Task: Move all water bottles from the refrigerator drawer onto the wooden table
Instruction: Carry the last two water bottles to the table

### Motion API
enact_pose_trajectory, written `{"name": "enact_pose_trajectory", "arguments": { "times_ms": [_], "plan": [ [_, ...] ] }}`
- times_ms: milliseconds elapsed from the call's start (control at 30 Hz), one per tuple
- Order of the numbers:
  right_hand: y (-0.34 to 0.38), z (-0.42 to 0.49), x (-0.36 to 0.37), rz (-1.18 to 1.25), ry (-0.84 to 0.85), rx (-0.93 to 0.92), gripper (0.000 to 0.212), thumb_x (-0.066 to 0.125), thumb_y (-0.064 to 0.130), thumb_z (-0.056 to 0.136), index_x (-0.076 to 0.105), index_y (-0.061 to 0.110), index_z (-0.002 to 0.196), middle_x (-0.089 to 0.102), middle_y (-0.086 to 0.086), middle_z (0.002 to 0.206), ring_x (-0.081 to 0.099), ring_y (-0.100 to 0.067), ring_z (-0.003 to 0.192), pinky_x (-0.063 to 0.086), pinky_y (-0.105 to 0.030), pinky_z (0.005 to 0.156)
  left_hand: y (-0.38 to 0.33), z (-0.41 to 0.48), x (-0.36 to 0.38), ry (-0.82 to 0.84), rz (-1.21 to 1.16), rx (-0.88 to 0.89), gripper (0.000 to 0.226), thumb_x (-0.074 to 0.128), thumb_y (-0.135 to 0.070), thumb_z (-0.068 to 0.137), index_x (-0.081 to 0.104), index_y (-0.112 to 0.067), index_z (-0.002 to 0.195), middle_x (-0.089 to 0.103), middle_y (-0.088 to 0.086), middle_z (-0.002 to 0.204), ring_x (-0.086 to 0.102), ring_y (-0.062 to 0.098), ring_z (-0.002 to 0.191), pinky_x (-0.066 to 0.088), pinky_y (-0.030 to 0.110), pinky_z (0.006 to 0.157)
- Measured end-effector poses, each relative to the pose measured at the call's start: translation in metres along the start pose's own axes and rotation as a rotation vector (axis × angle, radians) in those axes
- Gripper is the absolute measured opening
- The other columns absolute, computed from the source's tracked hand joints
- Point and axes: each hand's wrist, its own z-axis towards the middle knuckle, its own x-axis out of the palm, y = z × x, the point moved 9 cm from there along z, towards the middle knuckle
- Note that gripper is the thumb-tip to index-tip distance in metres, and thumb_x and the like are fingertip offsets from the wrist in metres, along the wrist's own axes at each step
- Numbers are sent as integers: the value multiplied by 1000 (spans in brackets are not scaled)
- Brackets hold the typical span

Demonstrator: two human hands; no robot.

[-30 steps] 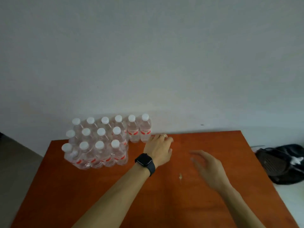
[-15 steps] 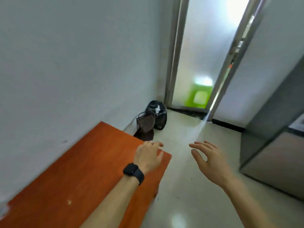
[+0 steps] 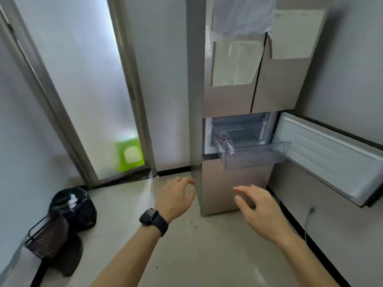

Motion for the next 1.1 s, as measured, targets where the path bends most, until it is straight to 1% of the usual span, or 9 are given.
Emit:
{"name": "enact_pose_trajectory", "arguments": {
  "times_ms": [167, 267, 400, 567, 767, 867, 933, 1000, 1100],
  "plan": [
    [-72, 53, -36, -18, -46, 77, 31, 54, 45, 97, 62, 41, 126, 53, 30, 117, 43, -9, 132, 39, -36, 110, -61, 90, 44, 47, -15, 126, 32, 51, -41, 97, 59, -34, 128, 60, -7, 131, 51, 16, 125, 47, 35, 97],
    [-111, 99, -43, -10, -38, 109, 34, 51, 50, 96, 60, 41, 127, 59, 24, 124, 48, -10, 129, 44, -41, 106, -79, 143, 70, 60, -29, 164, 33, 52, -40, 97, 60, -31, 128, 60, -5, 131, 52, 18, 124, 48, 37, 97],
    [-153, 164, -43, 2, -11, 148, 36, 49, 53, 96, 56, 44, 130, 55, 25, 133, 46, -6, 131, 43, -40, 109, -88, 216, 107, 91, -45, 173, 34, 52, -39, 97, 59, -30, 129, 60, -4, 132, 53, 18, 123, 50, 38, 96],
    [-190, 238, -38, 5, 55, 193, 36, 50, 50, 97, 53, 44, 133, 53, 25, 132, 42, -3, 131, 41, -31, 108, -89, 298, 155, 181, -69, 138, 35, 51, -39, 97, 57, -32, 130, 60, -4, 130, 54, 17, 121, 52, 38, 94],
    [-228, 315, -19, 1, 130, 219, 41, 53, 46, 98, 51, 36, 138, 55, 18, 130, 46, -3, 120, 39, -23, 97, -81, 360, 203, 243, -122, 61, 35, 54, -37, 97, 54, -35, 133, 57, -6, 132, 53, 13, 120, 52, 33, 96],
    [-254, 354, 3, -48, 217, 206, 44, 53, 47, 97, 51, 33, 139, 55, 13, 136, 45, -7, 129, 37, -23, 101, -75, 386, 228, 271, -142, 15, 35, 54, -37, 98, 52, -34, 133, 54, -5, 135, 53, 13, 120, 52, 33, 95],
    [-275, 383, 17, -70, 272, 207, 48, 53, 47, 97, 48, 31, 142, 53, 9, 141, 44, -10, 133, 38, -27, 106, -73, 404, 247, 299, -174, -24, 37, 55, -38, 99, 51, -31, 135, 52, -4, 136, 52, 14, 120, 51, 31, 96],
    [-292, 414, 29, -68, 305, 213, 51, 53, 47, 97, 45, 29, 144, 52, 7, 143, 44, -12, 134, 40, -30, 107, -72, 425, 267, 321, -237, -84, 43, 58, -37, 98, 48, -29, 139, 50, -4, 139, 52, 16, 123, 48, 28, 98],
    [-318, 466, 54, -32, 386, 195, 50, 53, 44, 98, 46, 23, 144, 54, 3, 141, 51, -13, 128, 39, -22, 99, -65, 470, 303, 337, -451, -286, 49, 62, -30, 95, 47, -24, 142, 51, -1, 141, 54, 17, 123, 44, 24, 97]
  ]
}}
